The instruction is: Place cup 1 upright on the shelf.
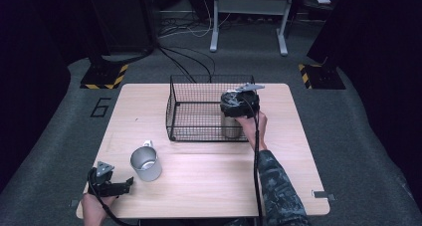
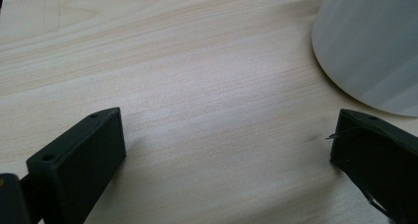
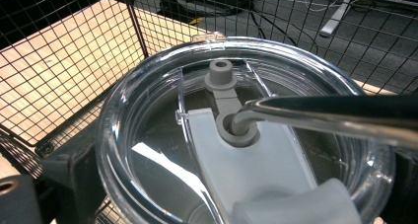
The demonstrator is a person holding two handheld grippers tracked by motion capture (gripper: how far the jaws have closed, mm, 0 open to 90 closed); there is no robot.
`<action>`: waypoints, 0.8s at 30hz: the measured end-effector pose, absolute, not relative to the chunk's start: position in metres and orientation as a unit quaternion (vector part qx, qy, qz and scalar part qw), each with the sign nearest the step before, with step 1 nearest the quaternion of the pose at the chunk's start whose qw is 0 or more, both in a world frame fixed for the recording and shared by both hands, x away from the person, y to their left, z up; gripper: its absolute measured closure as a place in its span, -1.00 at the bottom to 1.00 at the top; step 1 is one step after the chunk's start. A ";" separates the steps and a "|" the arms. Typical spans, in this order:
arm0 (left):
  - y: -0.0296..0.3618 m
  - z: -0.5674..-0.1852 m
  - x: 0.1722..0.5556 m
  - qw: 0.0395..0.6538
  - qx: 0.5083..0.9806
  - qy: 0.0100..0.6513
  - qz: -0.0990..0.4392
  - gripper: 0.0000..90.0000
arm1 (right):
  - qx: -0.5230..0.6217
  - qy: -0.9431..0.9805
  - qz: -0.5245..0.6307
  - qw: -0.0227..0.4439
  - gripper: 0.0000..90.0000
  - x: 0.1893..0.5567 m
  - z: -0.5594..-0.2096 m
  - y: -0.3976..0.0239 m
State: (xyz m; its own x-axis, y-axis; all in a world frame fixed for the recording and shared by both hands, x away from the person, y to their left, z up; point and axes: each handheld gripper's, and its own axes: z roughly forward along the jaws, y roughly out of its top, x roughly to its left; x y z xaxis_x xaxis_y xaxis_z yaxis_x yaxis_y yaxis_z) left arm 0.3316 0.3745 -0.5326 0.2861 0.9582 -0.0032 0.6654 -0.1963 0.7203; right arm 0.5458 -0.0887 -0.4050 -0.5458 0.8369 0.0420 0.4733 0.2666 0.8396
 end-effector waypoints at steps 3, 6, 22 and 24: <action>0.375 -0.533 0.332 0.315 0.738 0.550 0.233 -1.00 | 0.423 0.768 0.431 0.213 -0.93 0.545 -0.406 -0.090; 0.375 -0.533 0.332 0.315 0.738 0.550 0.233 -1.00 | 0.424 0.767 0.433 0.214 -0.93 0.543 -0.407 -0.092; 0.375 -0.533 0.332 0.315 0.738 0.550 0.233 -1.00 | 0.423 0.771 0.431 0.203 -0.95 0.537 -0.407 -0.096; 0.374 -0.533 0.332 0.315 0.738 0.550 0.233 -1.00 | 0.420 0.772 0.431 0.205 -1.00 0.535 -0.404 -0.096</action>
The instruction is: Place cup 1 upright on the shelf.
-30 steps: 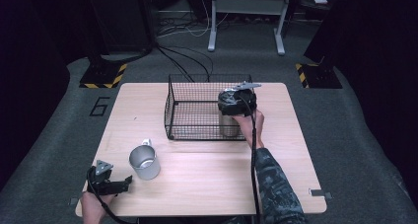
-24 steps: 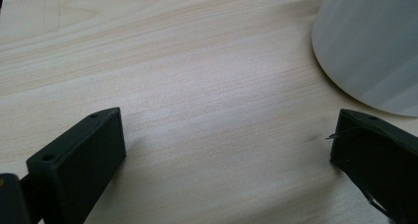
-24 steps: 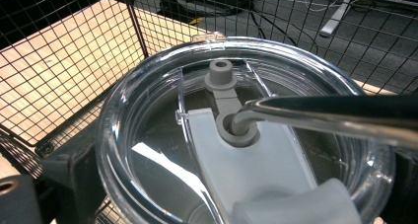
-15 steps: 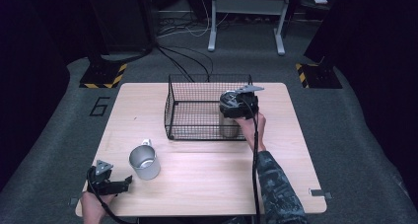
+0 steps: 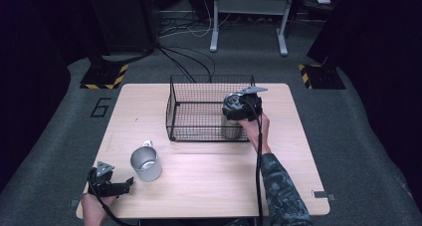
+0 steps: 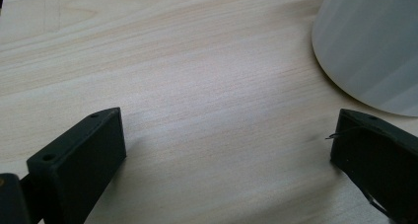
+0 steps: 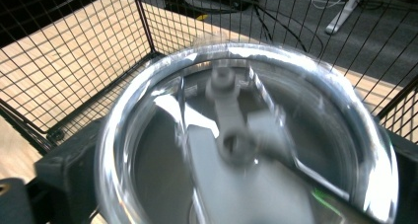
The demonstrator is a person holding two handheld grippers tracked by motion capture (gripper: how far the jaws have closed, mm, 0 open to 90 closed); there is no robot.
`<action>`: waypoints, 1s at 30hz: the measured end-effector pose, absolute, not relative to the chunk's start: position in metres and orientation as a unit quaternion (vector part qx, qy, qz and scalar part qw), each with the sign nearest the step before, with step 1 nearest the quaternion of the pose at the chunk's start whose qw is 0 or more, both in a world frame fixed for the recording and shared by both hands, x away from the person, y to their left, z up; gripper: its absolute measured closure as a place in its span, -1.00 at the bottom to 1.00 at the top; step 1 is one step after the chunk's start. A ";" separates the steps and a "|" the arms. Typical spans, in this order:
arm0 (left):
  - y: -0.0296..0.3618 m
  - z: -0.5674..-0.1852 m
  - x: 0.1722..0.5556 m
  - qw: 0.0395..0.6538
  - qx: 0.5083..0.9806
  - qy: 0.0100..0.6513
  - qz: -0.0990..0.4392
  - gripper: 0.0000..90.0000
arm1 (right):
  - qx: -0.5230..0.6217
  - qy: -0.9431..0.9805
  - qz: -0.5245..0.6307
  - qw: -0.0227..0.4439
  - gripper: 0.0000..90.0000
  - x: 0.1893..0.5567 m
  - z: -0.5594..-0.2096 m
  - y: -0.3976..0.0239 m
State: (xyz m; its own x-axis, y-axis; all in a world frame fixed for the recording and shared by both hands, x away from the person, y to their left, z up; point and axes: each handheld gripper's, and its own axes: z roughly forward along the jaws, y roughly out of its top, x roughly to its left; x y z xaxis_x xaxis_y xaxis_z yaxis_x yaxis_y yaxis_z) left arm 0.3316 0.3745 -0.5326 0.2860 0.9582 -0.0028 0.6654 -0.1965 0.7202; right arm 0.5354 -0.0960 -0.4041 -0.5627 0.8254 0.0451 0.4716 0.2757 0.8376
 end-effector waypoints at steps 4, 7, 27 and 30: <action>0.374 -0.533 0.332 0.317 0.735 0.550 0.236 -1.00 | 0.411 0.783 0.419 0.206 -1.00 0.532 -0.392 -0.094; 0.374 -0.533 0.332 0.316 0.736 0.550 0.235 -0.99 | 0.413 0.785 0.412 0.208 -1.00 0.528 -0.386 -0.094; 0.374 -0.533 0.332 0.314 0.738 0.550 0.233 -0.99 | 0.411 0.788 0.402 0.220 -1.00 0.491 -0.368 -0.126; 0.374 -0.533 0.332 0.315 0.737 0.550 0.233 -0.99 | 0.410 0.787 0.403 0.226 -1.00 0.483 -0.368 -0.133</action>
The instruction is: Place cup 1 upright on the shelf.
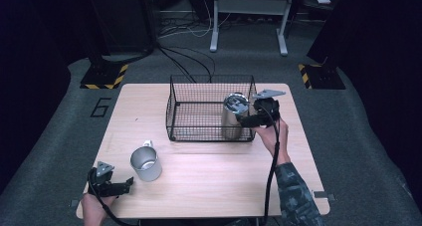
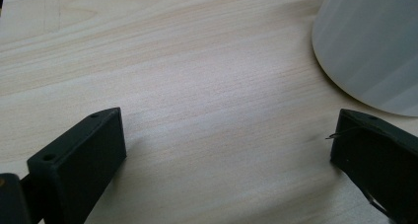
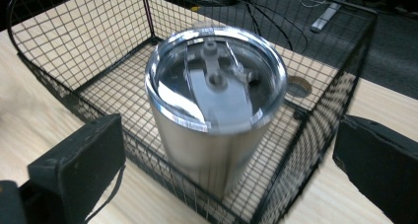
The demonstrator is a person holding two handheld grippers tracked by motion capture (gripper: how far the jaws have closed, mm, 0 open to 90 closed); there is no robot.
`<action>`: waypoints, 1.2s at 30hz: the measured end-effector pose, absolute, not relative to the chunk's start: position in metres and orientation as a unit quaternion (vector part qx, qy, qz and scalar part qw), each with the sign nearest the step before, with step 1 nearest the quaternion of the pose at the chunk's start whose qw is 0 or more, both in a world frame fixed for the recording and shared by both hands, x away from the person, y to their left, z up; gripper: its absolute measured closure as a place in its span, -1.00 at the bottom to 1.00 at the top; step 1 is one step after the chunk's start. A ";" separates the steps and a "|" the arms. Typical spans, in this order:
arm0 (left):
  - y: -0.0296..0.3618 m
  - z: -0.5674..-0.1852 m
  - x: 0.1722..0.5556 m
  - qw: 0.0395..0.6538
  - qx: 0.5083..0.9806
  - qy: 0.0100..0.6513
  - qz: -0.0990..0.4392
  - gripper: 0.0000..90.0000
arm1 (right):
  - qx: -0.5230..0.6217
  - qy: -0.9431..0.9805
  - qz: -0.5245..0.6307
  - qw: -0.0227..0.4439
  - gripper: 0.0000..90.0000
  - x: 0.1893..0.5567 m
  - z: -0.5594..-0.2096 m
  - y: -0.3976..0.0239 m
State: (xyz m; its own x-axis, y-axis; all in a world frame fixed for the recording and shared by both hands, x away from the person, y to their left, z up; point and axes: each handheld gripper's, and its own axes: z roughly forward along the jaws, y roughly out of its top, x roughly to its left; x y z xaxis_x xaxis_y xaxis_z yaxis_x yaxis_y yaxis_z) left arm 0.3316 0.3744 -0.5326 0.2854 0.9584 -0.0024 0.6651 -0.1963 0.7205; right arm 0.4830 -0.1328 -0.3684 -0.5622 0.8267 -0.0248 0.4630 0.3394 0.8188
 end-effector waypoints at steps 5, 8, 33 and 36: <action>0.374 -0.532 0.332 0.314 0.738 0.550 0.233 -1.00 | 0.407 0.785 0.406 0.232 -1.00 0.461 -0.372 -0.145; 0.374 -0.532 0.332 0.314 0.738 0.550 0.233 -1.00 | 0.401 0.787 0.407 0.233 -1.00 0.447 -0.378 -0.154; 0.373 -0.531 0.332 0.311 0.735 0.556 0.231 -1.00 | 0.460 0.794 0.348 0.192 -1.00 0.392 -0.501 -0.194; 0.373 -0.528 0.330 0.314 0.737 0.552 0.231 -1.00 | 0.472 0.794 0.332 0.190 -1.00 0.394 -0.515 -0.198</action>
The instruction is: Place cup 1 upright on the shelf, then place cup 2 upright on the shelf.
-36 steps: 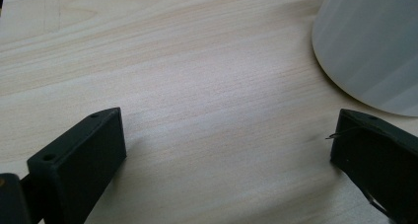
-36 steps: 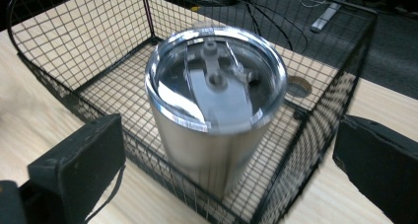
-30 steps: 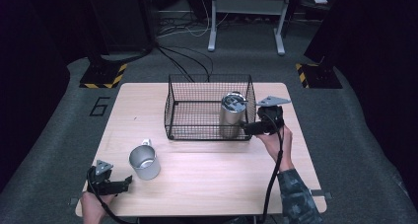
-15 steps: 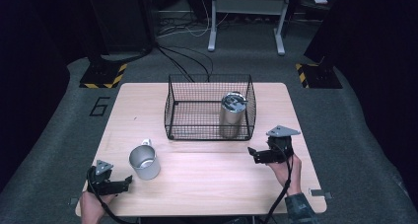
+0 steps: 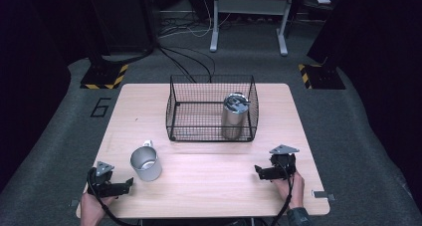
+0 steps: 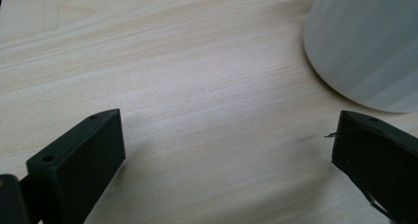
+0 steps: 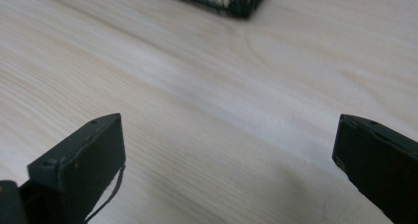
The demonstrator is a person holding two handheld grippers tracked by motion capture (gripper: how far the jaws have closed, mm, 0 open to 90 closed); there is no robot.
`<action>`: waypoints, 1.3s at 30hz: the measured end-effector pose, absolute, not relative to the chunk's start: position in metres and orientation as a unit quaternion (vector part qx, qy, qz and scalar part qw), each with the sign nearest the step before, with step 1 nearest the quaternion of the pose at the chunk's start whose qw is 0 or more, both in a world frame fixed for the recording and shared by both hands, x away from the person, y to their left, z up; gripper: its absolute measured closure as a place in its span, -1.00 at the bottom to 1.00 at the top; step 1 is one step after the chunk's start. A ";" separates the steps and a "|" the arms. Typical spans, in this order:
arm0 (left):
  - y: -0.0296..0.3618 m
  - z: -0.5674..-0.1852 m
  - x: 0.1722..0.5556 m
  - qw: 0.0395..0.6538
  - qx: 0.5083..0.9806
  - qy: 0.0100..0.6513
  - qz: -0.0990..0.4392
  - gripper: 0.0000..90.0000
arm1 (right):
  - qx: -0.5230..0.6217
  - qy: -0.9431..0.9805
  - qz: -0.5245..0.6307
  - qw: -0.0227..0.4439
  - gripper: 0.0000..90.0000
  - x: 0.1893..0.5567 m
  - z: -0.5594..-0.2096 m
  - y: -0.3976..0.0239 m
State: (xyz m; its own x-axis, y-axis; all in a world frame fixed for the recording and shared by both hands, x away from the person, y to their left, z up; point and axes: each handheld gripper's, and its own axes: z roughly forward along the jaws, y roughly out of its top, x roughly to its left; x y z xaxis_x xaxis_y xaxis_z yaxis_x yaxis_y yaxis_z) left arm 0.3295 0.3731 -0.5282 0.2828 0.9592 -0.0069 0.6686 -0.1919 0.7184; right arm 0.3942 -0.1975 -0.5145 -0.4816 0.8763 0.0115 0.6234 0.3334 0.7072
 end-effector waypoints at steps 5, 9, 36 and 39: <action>0.373 -0.519 0.323 0.323 0.739 0.542 0.234 -1.00 | 0.479 0.792 0.328 0.188 -1.00 0.398 -0.526 -0.203; 0.373 -0.506 0.318 0.336 0.739 0.536 0.233 -1.00 | 0.477 0.793 0.325 0.195 -1.00 0.399 -0.527 -0.205; 0.325 -0.441 0.317 0.406 0.751 0.471 0.221 -1.00 | 0.490 0.779 0.332 0.206 -1.00 0.398 -0.530 -0.204; 0.313 -0.444 0.322 0.398 0.752 0.471 0.234 -1.00 | 0.489 0.780 0.332 0.206 -1.00 0.398 -0.530 -0.204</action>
